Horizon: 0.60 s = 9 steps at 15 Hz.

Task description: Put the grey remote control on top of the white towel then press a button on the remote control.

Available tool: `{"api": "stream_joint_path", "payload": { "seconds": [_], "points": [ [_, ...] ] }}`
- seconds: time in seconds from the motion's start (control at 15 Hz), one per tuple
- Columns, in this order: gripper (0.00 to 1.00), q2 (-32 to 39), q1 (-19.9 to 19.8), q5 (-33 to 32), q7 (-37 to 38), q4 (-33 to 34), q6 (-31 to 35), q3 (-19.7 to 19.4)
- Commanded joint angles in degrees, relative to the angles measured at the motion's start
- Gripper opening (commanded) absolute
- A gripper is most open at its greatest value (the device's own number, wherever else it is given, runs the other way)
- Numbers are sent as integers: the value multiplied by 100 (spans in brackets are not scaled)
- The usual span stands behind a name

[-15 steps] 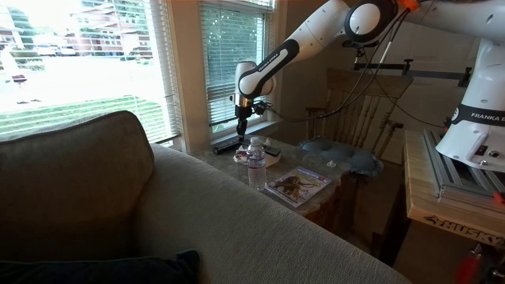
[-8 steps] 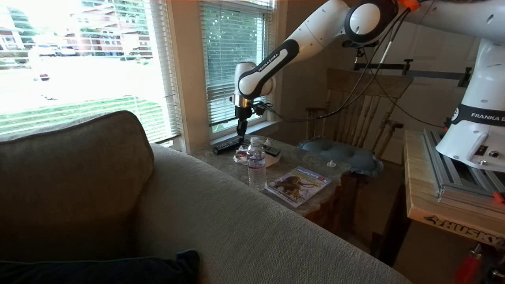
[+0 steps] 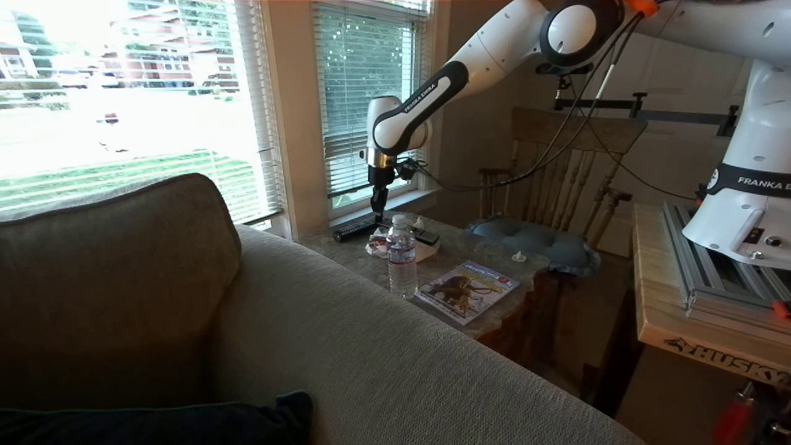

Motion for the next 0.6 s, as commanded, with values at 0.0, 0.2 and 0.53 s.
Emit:
{"api": "stream_joint_path", "payload": {
  "seconds": [0.0,0.2,0.53],
  "points": [
    [0,-287,113,-43,181,-407,-31,-106],
    [0,-286,126,-31,191,-443,-45,-123],
    [0,-402,141,-26,258,-681,1,-176]
  ]
}}
